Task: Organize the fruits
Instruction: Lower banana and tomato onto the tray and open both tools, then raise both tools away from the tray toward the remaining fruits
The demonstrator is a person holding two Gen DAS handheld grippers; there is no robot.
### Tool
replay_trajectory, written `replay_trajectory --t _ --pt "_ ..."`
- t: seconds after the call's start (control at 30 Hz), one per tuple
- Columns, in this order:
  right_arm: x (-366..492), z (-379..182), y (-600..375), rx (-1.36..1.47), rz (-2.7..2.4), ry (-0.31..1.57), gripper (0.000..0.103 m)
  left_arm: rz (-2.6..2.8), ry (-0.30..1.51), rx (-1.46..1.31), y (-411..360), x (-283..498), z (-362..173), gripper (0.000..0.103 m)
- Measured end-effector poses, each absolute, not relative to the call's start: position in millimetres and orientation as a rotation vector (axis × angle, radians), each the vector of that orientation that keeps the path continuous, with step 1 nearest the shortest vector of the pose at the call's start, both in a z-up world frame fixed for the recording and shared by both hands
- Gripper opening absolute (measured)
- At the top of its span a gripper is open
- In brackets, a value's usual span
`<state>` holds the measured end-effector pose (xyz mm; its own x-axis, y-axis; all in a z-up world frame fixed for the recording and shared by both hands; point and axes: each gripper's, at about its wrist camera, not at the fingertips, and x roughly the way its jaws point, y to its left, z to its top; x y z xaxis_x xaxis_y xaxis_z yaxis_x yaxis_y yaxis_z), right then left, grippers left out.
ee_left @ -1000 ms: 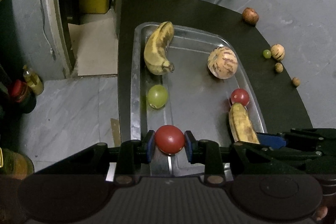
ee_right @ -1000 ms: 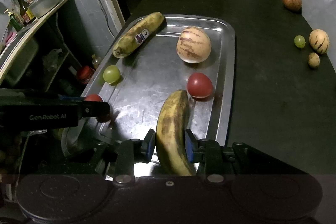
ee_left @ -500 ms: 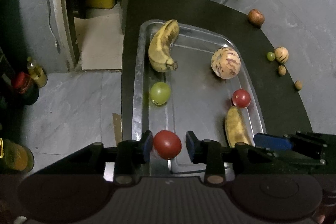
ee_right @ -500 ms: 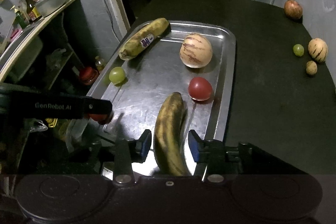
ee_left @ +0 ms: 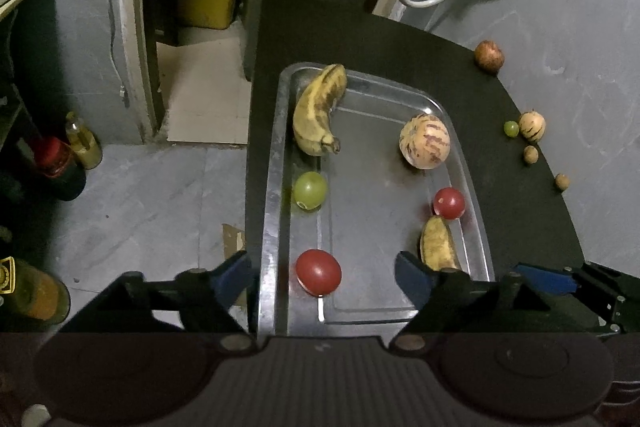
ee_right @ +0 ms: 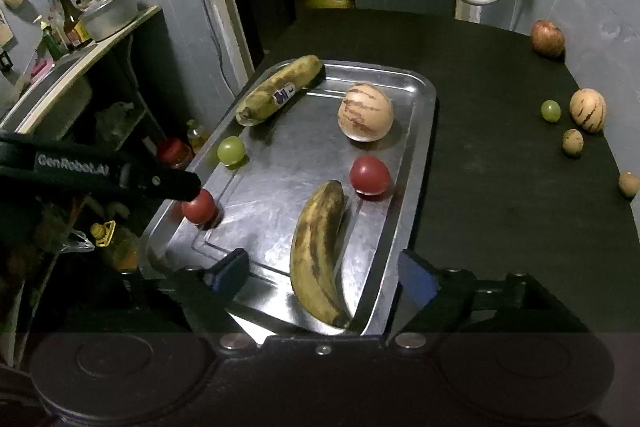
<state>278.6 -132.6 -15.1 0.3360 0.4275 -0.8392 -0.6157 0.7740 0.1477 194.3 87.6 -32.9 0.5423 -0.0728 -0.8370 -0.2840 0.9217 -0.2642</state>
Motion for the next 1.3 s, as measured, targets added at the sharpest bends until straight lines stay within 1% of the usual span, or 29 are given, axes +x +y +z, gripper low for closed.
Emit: replay_trajectory --t 0.07,0.13,0.2,0.63,0.9,1.13,1.3 --pt "275 -14 -135 -0.212 0.695 1.017 0.094 0.148 0.992 -0.396 89 191 -29 0.093" --pt "273 -13 -138 -0.213 0.703 1.013 0.099 0.166 0.982 -0.398 89 187 -26 0.1" --pt "272 -12 -140 -0.215 0.712 1.01 0.102 0.183 0.979 -0.402 90 182 -24 0.102" --pt "255 -14 -164 -0.203 0.774 1.034 0.102 0.335 1.082 -0.311 76 143 -24 0.102" --pt "239 -15 -189 -0.185 0.702 1.068 0.102 0.306 1.169 -0.228 53 129 -22 0.102" --pt "229 -9 -219 -0.143 0.54 1.047 0.102 0.192 1.187 -0.138 37 137 -18 0.102" --pt "215 4 -235 -0.124 0.406 1.013 0.102 0.072 1.153 -0.06 28 140 -12 0.102"
